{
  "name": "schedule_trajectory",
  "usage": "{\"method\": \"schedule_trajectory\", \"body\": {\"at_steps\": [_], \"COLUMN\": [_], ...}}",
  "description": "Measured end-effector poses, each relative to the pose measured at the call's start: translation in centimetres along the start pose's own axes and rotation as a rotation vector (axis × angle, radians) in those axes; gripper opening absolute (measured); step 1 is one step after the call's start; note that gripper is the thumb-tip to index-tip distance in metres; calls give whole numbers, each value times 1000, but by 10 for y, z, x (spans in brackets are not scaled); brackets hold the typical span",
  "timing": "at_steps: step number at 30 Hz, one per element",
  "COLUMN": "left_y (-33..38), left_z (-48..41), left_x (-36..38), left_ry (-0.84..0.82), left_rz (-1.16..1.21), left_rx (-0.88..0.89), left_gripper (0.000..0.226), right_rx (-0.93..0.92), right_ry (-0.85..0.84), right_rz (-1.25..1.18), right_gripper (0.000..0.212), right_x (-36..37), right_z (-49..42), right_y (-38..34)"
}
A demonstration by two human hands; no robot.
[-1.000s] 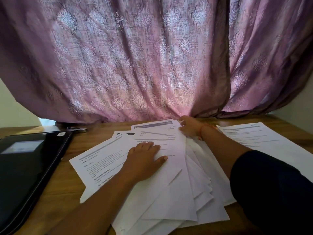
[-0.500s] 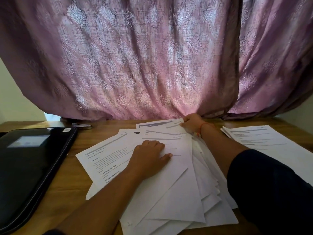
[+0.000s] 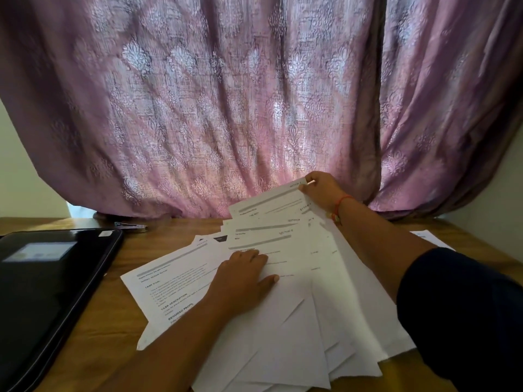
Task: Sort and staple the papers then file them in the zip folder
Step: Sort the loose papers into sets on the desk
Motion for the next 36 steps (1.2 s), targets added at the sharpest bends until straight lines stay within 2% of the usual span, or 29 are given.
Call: {"method": "schedule_trajectory", "body": {"at_steps": [4, 7, 11, 14, 16, 20, 23, 25, 26, 28, 32, 34, 36], "left_y": [-1, -1, -1, -3, -6, -11, -14, -16, -17, -18, -12, -7, -4], "left_z": [1, 1, 0, -1, 0, 3, 4, 6, 6, 7, 7, 10, 14], "left_x": [0, 0, 0, -1, -2, -10, -18, -24, -27, -32, -30, -32, -36], "left_ry": [1, -10, 3, -17, 10, 185, 327, 376, 380, 307, 12, -61, -94], "left_rz": [4, 6, 6, 53, 124, 437, 726, 1079, 1278, 1555, 1842, 1924, 1904], "left_rx": [3, 4, -4, -33, -48, -83, -159, -212, -225, -258, -223, -230, -239], "left_gripper": [62, 63, 64, 77, 77, 61, 43, 36, 41, 56, 83, 81, 72], "right_rx": [-86, -181, -367, -541, -607, -707, -658, -603, -555, -439, -187, -66, 21], "right_ry": [88, 184, 396, 566, 659, 735, 716, 680, 654, 594, 533, 479, 418], "right_rz": [-5, -18, -82, -45, 30, 18, 8, -14, -23, -21, -18, -60, -98], "right_gripper": [14, 7, 6, 14, 19, 25, 27, 29, 31, 33, 30, 31, 27], "right_x": [-22, -40, -68, -90, -102, -117, -121, -118, -114, -103, -70, -54, -41], "right_z": [2, 3, 15, 39, 52, 71, 77, 79, 79, 79, 85, 89, 94], "right_y": [-26, -47, -85, -120, -139, -156, -149, -131, -118, -87, -21, 7, 30]}}
Point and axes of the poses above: each hand's wrist, its own z-axis away from the middle knuckle, its own x-axis out of the palm, y = z × x, the point moved 3 cm from there along -z, towards the middle knuckle
